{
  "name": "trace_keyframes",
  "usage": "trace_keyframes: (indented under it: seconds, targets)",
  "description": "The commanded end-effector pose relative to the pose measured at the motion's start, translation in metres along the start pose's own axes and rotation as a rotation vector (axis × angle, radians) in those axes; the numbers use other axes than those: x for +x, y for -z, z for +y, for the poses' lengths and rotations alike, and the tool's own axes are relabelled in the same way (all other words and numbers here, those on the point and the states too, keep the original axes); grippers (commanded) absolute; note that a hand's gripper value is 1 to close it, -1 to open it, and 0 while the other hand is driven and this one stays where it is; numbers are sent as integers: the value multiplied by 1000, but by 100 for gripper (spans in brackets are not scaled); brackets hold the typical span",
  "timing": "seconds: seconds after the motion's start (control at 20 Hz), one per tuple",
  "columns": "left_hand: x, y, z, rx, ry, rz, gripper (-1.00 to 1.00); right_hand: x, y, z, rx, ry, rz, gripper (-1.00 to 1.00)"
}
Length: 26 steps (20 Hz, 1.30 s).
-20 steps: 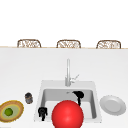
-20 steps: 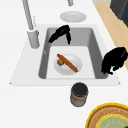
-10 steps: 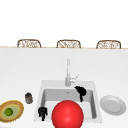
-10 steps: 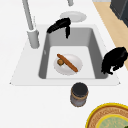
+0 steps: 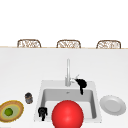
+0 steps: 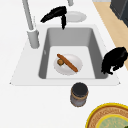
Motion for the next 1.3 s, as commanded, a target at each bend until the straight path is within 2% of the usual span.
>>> trace_keyframes:
  seconds: [0.0,0.25,0.45,0.55,0.6,0.65,0.85,1.15,1.25]
  targets:
    - [0,0,0,0,0,0,0,-2,12,-33,0,3,21,-100]
    - [0,0,0,0,0,0,0,-4,31,-74,22,10,28,-100]
    - [0,0,0,0,0,0,0,-6,52,-91,60,13,29,-100]
    - [0,0,0,0,0,0,0,-8,61,-91,108,7,23,-100]
    - [0,0,0,0,0,0,0,-9,63,-90,142,-23,23,-100]
    - [0,0,0,0,0,0,0,-10,68,-91,153,-29,24,-100]
    - [0,0,0,0,0,0,0,-12,77,-96,214,-30,27,-100]
    - [0,0,0,0,0,0,0,-18,97,-101,376,-34,48,-100]
    - [0,0,0,0,0,0,0,-14,111,-101,402,-35,52,-100]
